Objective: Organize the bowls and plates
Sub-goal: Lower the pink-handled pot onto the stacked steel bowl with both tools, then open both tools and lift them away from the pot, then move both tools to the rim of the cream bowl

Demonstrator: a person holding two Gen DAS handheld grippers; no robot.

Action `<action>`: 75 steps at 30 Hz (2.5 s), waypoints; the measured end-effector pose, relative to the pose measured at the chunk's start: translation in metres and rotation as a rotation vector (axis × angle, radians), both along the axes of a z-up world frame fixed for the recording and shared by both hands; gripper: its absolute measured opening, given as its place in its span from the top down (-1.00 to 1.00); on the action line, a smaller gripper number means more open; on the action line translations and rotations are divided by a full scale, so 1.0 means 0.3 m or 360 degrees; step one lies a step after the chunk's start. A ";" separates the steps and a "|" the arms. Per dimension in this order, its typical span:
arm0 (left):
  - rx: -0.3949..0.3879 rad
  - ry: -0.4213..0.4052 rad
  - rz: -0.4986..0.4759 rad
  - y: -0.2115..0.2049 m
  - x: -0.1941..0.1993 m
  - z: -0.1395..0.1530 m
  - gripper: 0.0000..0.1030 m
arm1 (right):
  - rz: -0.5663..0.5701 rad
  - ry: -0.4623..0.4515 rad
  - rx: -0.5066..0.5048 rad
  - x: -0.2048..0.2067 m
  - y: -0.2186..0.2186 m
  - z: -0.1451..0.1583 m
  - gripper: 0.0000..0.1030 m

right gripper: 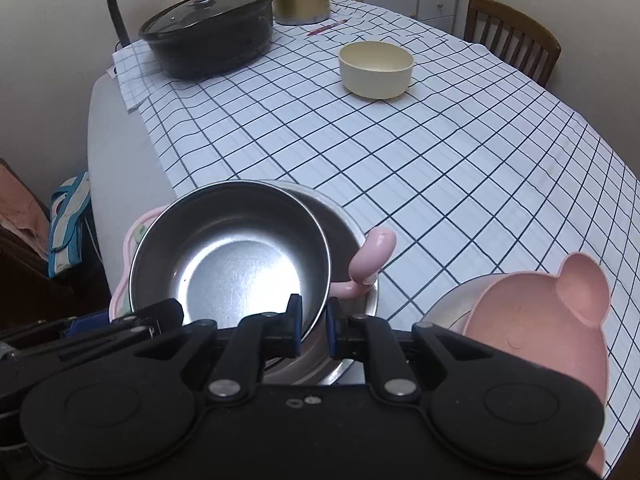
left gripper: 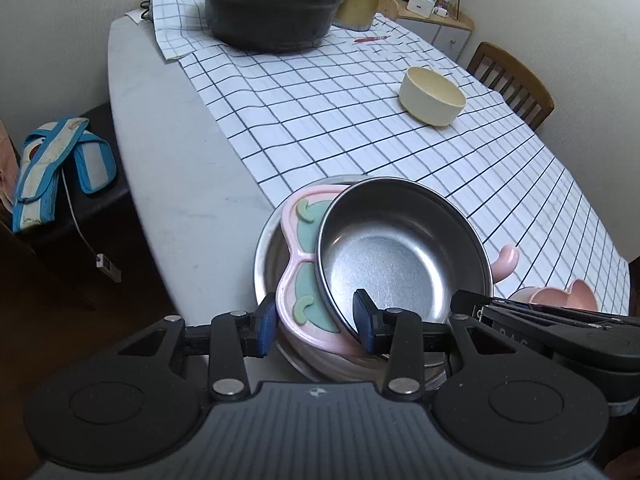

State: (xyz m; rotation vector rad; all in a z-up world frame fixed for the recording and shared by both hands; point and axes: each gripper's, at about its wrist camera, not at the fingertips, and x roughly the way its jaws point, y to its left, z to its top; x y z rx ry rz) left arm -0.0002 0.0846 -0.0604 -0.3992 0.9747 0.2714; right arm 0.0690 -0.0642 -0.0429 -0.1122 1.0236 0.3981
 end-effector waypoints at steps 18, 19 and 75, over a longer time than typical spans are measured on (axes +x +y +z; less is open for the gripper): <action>0.0006 0.0017 -0.0097 0.026 0.022 -0.050 0.24 | -0.0036 0.0054 0.0007 0.004 0.006 -0.053 0.73; 0.0001 0.0017 -0.0104 0.031 0.022 -0.049 0.24 | -0.0044 0.0061 0.0015 0.006 0.004 -0.052 0.73; 0.0370 -0.0427 -0.0524 0.046 0.590 0.319 -0.41 | -0.0089 -0.0308 0.0159 0.497 -0.064 0.369 -0.68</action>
